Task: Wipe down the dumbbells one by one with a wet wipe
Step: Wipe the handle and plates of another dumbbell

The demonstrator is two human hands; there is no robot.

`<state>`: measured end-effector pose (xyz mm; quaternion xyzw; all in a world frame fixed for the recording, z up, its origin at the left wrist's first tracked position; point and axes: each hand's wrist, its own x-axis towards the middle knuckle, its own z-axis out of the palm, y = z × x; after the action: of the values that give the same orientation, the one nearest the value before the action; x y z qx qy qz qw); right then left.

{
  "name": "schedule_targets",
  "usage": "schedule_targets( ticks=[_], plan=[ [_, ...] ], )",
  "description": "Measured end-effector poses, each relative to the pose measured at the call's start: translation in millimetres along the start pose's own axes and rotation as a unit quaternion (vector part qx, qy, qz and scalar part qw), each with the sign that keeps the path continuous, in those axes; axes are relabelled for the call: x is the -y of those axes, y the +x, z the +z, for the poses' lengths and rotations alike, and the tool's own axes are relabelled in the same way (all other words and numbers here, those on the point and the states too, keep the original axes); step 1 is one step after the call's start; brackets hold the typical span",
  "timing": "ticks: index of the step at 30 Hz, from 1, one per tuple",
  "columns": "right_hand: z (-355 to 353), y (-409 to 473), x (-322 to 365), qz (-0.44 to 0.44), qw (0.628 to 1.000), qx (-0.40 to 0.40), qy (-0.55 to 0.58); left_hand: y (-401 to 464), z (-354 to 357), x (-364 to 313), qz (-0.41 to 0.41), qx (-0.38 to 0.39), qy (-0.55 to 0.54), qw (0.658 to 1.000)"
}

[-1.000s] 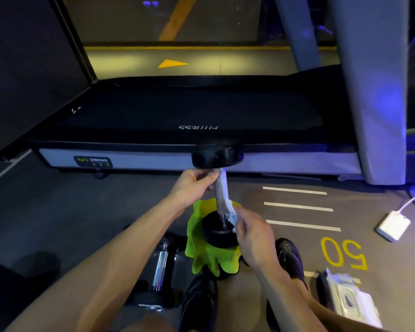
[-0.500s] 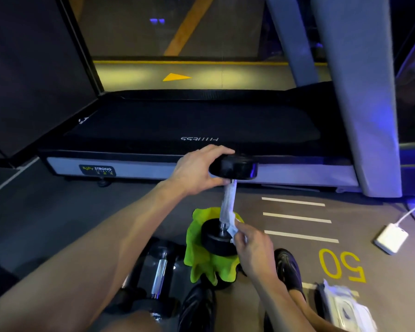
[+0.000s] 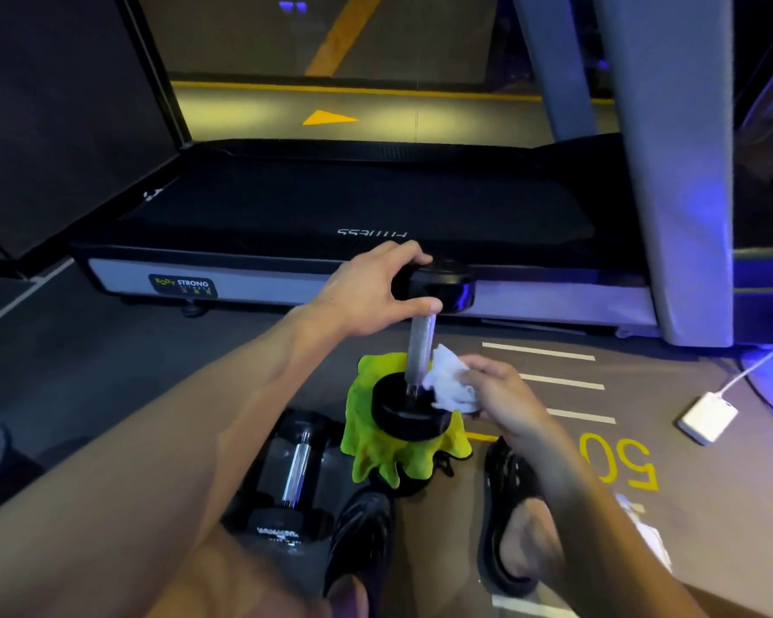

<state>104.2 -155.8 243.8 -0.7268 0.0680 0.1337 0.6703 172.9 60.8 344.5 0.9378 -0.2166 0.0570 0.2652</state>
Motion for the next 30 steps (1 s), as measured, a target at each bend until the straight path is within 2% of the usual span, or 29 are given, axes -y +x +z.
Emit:
schedule_targets(
  ticks=[2,3,4,6,7,9,14,15,19,21,24,27,30],
  plan=[
    [3,-1,15,0.044,0.992,0.099,0.071,1,1,2,0.001,-0.006,-0.002,1.0],
    [5,1,19,0.042,0.988,0.131,0.068,2,1,2,0.003,-0.005,-0.003,1.0],
    [7,4,20,0.024,0.989,0.142,0.04,3,1,3,0.005,-0.005,-0.004,1.0],
    [13,13,15,-0.078,0.983,0.081,-0.142,5,2,1,0.006,-0.006,-0.005,1.0],
    [15,17,9,-0.142,0.957,0.028,-0.251,6,2,0,0.006,-0.006,-0.006,1.0],
    [18,20,-1,-0.232,0.891,-0.038,-0.388,8,4,0,0.006,-0.007,-0.005,1.0],
    [32,3,-14,-0.339,0.739,-0.152,-0.562,11,5,0,0.002,-0.007,-0.006,1.0],
    [36,2,-14,-0.326,0.738,-0.148,-0.572,11,5,0,0.001,-0.007,-0.007,1.0],
    [38,-1,-4,-0.193,0.847,-0.04,-0.493,11,4,-2,0.0,0.0,-0.009,1.0],
    [35,-3,4,-0.16,0.843,0.037,-0.513,11,3,-4,0.0,0.002,-0.004,1.0],
    [39,1,12,-0.123,0.786,0.095,-0.599,12,3,-7,-0.003,0.002,0.007,1.0],
    [47,13,21,-0.098,0.774,0.074,-0.621,12,3,-8,-0.005,0.0,0.006,1.0],
    [47,21,22,-0.13,0.783,0.04,-0.608,11,2,-6,0.0,-0.002,0.001,1.0]
  ],
)
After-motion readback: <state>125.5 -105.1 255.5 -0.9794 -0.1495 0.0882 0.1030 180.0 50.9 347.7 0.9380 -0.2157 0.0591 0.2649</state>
